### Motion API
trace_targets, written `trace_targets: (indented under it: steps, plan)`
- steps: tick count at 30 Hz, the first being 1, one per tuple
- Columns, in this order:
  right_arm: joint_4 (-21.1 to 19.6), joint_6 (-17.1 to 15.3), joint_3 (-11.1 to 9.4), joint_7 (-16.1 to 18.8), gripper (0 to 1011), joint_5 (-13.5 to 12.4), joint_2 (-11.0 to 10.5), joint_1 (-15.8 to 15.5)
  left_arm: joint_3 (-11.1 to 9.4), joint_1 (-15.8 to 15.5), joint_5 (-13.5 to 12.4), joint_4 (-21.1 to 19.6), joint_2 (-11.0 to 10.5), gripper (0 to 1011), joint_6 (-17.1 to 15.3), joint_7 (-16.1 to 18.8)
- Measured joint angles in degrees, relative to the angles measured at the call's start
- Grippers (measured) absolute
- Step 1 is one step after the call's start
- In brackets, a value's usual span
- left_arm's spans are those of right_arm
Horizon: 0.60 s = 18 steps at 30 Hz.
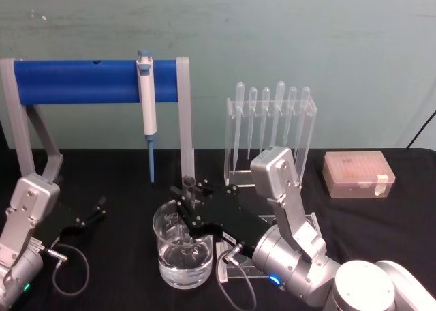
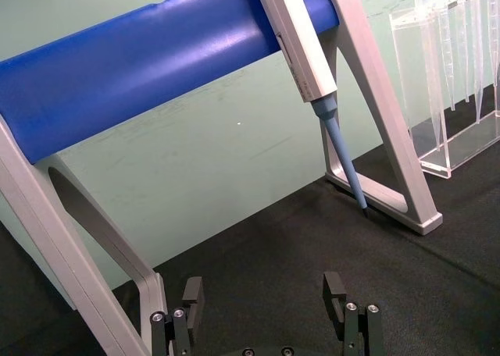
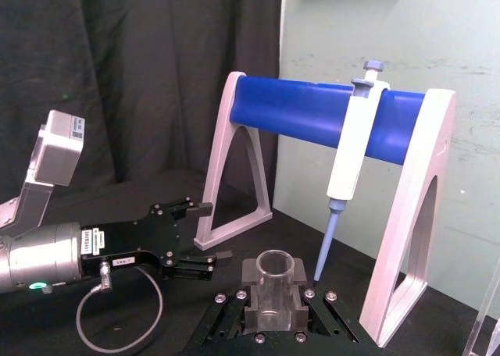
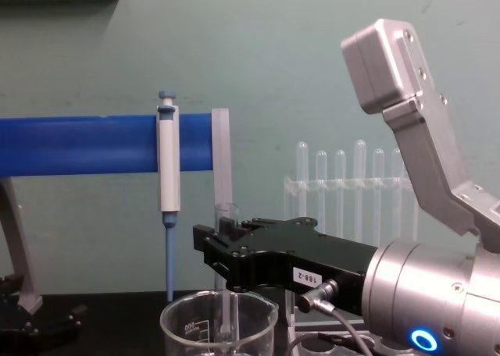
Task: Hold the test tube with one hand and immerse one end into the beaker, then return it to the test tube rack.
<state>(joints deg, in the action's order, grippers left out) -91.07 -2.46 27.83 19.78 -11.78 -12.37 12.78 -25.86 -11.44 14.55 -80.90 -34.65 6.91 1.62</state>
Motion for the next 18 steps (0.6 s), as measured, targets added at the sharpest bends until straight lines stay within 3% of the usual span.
trace_targets:
  steps: [18]
  plan:
    - [0.0, 0.0, 0.0, 0.0, 225, 0.0, 0.0, 0.0, 0.0, 0.0, 0.0, 0.0, 0.0, 1000, 0.0, 0.0]
